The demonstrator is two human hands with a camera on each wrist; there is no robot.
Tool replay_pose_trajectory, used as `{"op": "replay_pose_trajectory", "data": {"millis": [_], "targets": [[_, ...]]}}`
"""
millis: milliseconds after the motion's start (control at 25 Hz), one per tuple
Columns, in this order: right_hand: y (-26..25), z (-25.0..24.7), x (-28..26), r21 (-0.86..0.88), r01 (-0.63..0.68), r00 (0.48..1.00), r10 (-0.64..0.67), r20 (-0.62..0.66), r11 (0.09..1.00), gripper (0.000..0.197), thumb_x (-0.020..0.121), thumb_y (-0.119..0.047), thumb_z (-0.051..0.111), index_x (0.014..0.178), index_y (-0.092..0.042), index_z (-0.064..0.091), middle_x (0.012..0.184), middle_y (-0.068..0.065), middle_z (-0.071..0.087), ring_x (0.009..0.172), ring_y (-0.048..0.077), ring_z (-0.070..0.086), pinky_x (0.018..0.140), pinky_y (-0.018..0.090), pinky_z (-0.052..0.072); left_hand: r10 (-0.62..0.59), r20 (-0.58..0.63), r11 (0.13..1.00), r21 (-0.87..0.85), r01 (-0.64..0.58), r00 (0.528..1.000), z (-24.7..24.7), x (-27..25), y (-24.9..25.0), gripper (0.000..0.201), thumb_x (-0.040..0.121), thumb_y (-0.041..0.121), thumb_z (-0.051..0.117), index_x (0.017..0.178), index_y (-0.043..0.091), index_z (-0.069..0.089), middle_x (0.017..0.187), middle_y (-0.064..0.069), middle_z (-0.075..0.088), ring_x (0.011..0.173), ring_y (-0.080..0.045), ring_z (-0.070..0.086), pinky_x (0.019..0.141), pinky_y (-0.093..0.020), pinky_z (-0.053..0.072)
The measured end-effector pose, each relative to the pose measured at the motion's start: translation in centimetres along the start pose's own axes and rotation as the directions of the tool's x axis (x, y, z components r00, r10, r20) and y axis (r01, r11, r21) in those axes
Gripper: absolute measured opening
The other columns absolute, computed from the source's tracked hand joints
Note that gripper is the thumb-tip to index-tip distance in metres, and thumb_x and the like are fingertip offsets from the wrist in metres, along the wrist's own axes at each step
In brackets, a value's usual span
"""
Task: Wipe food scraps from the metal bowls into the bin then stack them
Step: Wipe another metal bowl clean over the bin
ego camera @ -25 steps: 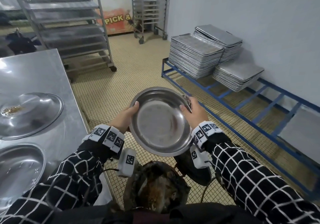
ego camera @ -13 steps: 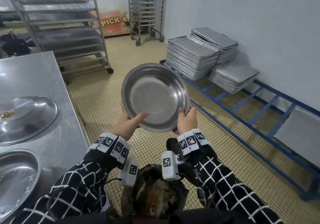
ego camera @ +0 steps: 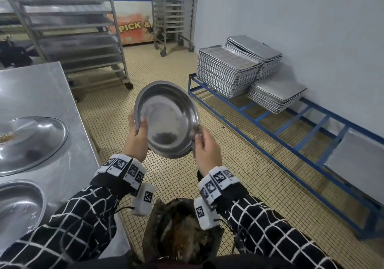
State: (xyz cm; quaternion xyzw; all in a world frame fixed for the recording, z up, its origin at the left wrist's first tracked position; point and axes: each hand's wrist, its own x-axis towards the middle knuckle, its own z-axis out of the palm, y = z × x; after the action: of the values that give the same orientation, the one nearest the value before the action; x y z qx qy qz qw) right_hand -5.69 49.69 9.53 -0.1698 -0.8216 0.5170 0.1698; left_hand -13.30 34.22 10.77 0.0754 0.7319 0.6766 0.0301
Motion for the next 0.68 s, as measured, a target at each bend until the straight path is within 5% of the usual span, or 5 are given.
{"op": "replay_pose_trajectory", "data": {"millis": [80,240,400,560,680], "targets": [[-0.5,2.2,-0.9,-0.091,0.191,0.963,-0.168,0.212,0.977,0.031,0.1,-0.028,0.039,0.129,-0.021,0.049,0.127,-0.002,0.055,0.113,0.011,0.054,0.096,0.026,0.045,0.025,0.035,0.998,0.053,-0.027,0.999,0.1,0.2,0.4,0.048,0.103,0.036,0.025,0.148,0.019,0.021,0.123,0.004,0.045,0.115,-0.012,0.045,0.066,0.002,0.038],[1.0,4.1,-1.8,-0.226,0.561,0.741,-0.362,0.566,0.796,0.053,0.098,-0.049,0.028,0.146,-0.027,0.025,0.151,-0.003,0.029,0.136,0.016,0.03,0.111,0.035,0.029,0.075,0.056,0.994,0.078,-0.079,0.996,-0.3,0.4,1.2,0.049,0.103,0.034,0.028,0.149,0.016,0.025,0.122,0.007,0.049,0.106,-0.006,0.049,0.062,0.007,0.036],[4.0,1.8,0.2,-0.581,0.628,0.764,-0.269,0.586,0.518,0.078,0.087,-0.066,-0.003,0.145,-0.025,0.029,0.149,0.002,0.033,0.139,0.025,0.027,0.116,0.048,0.015,0.061,0.063,0.997,0.05,-0.064,0.996,-1.4,0.5,0.6,0.05,0.102,0.038,0.031,0.147,0.018,0.029,0.118,0.001,0.055,0.099,-0.007,0.057,0.064,-0.003,0.046],[4.1,3.3,-0.9,-0.355,0.498,0.819,-0.294,0.493,0.792,0.065,0.093,-0.059,0.012,0.144,-0.025,0.035,0.148,0.0,0.034,0.135,0.023,0.031,0.112,0.047,0.026,0.129,0.115,0.985,0.101,-0.141,0.985,-0.5,0.0,0.6,0.041,0.102,0.035,0.03,0.141,0.021,0.035,0.11,0.011,0.056,0.098,0.0,0.055,0.066,-0.003,0.045],[3.3,4.3,-2.2,-0.304,0.529,0.819,-0.383,0.427,0.793,0.053,0.097,-0.049,0.024,0.141,-0.023,0.039,0.144,0.001,0.04,0.13,0.02,0.04,0.105,0.043,0.037,0.166,0.112,0.977,0.115,-0.178,0.98,-0.1,0.2,0.9,0.038,0.102,0.036,0.032,0.137,0.025,0.038,0.108,0.016,0.057,0.098,0.0,0.057,0.071,-0.008,0.047]]}}
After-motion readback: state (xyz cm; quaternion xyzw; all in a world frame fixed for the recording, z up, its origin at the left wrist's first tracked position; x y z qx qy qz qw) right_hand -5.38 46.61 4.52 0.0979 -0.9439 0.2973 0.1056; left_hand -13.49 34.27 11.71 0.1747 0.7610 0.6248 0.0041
